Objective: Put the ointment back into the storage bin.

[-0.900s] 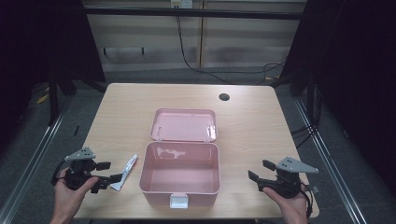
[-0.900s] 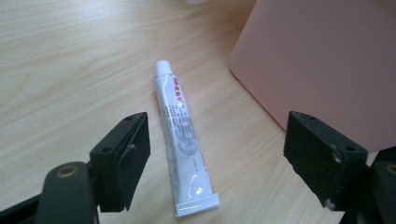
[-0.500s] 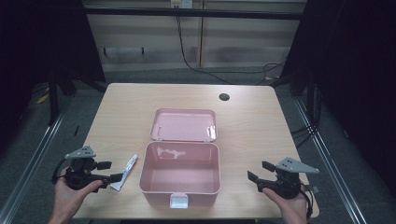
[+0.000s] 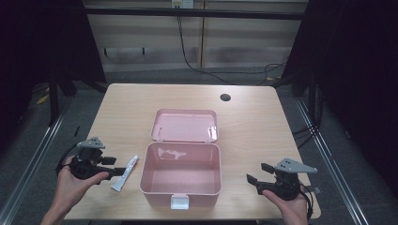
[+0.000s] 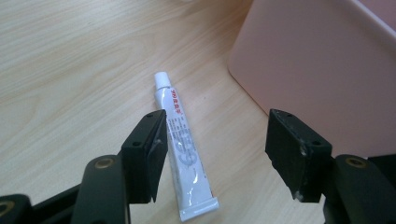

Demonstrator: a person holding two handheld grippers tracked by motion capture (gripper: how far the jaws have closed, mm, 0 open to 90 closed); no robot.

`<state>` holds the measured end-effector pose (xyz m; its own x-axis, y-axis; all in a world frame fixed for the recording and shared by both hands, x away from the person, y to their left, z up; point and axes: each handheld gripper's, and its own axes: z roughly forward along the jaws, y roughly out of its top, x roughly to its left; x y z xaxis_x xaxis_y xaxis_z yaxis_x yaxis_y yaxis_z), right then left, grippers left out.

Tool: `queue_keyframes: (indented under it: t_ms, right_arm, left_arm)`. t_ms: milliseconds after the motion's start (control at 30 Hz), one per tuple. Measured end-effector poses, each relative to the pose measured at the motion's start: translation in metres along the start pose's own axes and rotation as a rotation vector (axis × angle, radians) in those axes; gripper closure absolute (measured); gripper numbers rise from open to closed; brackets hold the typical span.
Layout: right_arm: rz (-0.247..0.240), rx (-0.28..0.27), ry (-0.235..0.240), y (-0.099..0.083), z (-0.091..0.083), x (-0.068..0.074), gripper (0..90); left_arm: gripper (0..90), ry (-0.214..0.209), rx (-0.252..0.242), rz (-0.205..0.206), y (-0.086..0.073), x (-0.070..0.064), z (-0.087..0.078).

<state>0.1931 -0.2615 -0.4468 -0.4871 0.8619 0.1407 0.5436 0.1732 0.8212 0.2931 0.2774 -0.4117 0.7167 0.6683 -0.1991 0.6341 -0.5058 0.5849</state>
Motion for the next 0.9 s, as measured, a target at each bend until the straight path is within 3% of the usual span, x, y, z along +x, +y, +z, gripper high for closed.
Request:
queue_keyframes:
  t_ms: [133, 200, 400, 433, 500, 533, 600, 667, 700, 767, 900]
  right_arm:
    - [0.006, 0.000, 0.007, 0.000, 0.001, 0.000, 26.6]
    - [0.006, 0.001, 0.006, 0.000, 0.000, 0.000, 26.6]
    - [0.015, 0.005, 0.008, -0.001, 0.001, -0.001, 26.6]
    - [0.014, 0.006, 0.006, -0.001, 0.001, -0.001, 26.6]
    - [0.013, 0.008, 0.006, -0.001, 0.001, -0.001, 26.6]
    - [0.016, 0.012, 0.008, -0.001, 0.002, -0.001, 26.6]
    - [0.016, 0.012, 0.008, -0.001, 0.002, -0.001, 26.6]
    - [0.010, 0.016, 0.011, -0.001, 0.002, 0.000, 26.6]
    - [0.011, 0.017, 0.012, -0.001, 0.002, 0.000, 26.6]
    - [0.014, 0.017, 0.013, -0.001, 0.002, 0.000, 26.6]
    - [0.012, 0.019, 0.014, -0.001, 0.003, 0.000, 26.6]
  left_arm:
    - [42.4, -0.009, 0.056, 0.010, 0.007, 0.002, 0.008]
    - [43.8, 0.010, 0.081, 0.003, 0.008, 0.003, 0.011]
    - [48.6, 0.027, 0.114, 0.022, 0.011, 0.004, 0.018]
    - [49.8, 0.027, 0.152, 0.038, 0.013, 0.003, 0.022]
    - [50.1, 0.035, 0.171, 0.037, 0.013, 0.003, 0.024]
    - [50.8, 0.051, 0.211, 0.037, 0.014, 0.003, 0.030]
    - [51.2, 0.061, 0.225, 0.035, 0.015, 0.003, 0.032]
    - [52.1, 0.049, 0.258, 0.045, 0.016, 0.002, 0.037]
    - [52.1, 0.068, 0.292, 0.039, 0.017, 0.001, 0.040]
    - [52.1, 0.081, 0.297, 0.043, 0.017, 0.002, 0.042]
    - [51.3, 0.121, 0.300, 0.007, 0.021, 0.004, 0.049]
